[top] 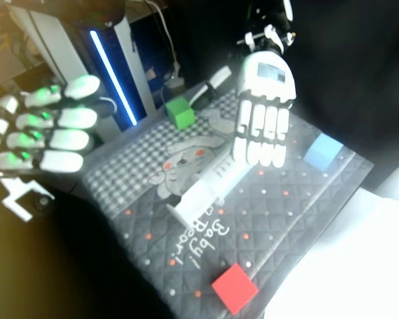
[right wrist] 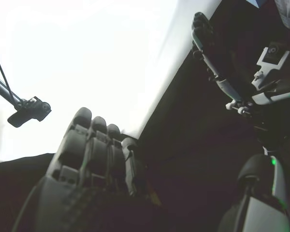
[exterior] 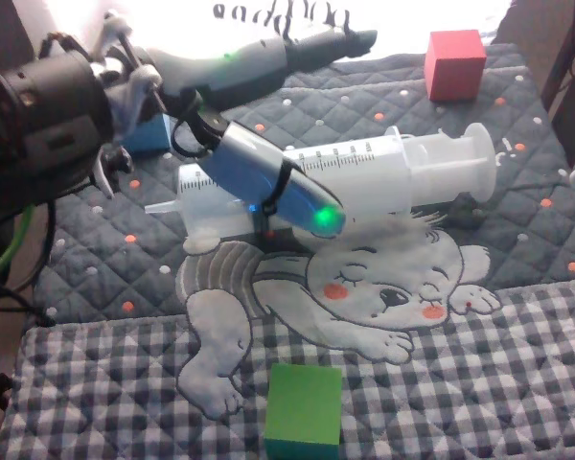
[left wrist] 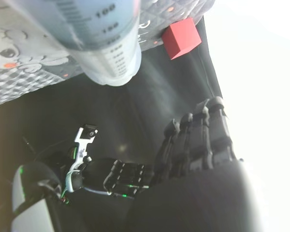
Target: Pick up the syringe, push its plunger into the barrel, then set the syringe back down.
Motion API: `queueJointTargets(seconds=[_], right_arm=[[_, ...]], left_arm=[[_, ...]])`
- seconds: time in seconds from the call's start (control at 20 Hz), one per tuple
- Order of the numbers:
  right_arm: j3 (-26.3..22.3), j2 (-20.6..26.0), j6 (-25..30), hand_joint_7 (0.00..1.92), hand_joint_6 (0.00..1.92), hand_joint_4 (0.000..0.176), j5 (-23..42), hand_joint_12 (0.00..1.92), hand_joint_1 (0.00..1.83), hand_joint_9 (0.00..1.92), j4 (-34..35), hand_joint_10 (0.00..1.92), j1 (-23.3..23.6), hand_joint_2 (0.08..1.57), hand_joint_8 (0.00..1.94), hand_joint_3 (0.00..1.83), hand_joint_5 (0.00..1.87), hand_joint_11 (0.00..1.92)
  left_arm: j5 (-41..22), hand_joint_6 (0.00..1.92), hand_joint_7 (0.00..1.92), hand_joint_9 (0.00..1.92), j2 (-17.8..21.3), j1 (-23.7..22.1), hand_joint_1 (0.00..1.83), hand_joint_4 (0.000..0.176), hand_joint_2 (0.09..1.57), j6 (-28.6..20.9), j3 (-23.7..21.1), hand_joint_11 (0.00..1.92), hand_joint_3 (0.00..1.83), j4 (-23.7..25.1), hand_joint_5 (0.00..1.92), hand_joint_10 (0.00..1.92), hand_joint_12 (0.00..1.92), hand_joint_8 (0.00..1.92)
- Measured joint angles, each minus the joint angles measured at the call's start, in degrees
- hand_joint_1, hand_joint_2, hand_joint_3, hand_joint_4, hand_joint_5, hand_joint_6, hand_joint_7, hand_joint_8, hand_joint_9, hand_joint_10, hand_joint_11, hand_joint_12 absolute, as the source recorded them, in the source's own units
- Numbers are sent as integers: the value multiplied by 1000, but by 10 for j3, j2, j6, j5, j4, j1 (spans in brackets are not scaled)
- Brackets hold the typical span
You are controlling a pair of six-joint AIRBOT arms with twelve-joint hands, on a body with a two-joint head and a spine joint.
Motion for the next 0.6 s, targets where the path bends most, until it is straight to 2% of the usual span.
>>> queueJointTargets(seconds=[0.1,0.25,0.4,0.45,0.5,0.6], right_arm=[[0,0,0,97,3,76,0,146,632,100,0,7,0,657,3,2,15,84],[0,0,0,98,0,91,0,139,640,93,0,2,0,638,2,0,8,66],[0,-3,0,81,1,89,0,139,634,88,0,0,0,629,0,0,6,68],[0,-3,0,73,1,77,0,141,633,88,0,0,0,640,0,0,6,72],[0,-3,0,74,1,78,0,142,643,90,-1,1,0,640,0,0,6,75],[1,-3,0,91,0,67,0,143,609,95,-4,3,0,659,7,7,0,77]], left_arm=[[14,0,0,0,-12,0,439,0,629,0,6,20,0,3,0,0,9,0],[32,0,0,0,-32,1,500,0,642,0,20,11,0,7,0,0,6,0],[48,0,0,0,-44,2,523,0,642,0,30,13,0,11,0,0,7,0],[54,0,0,0,-47,2,516,0,652,0,35,0,5,12,0,0,0,0],[61,0,0,0,-51,2,508,0,653,0,38,0,5,13,0,0,0,0],[69,0,0,0,-58,3,534,0,654,0,45,0,4,16,0,0,0,0]])
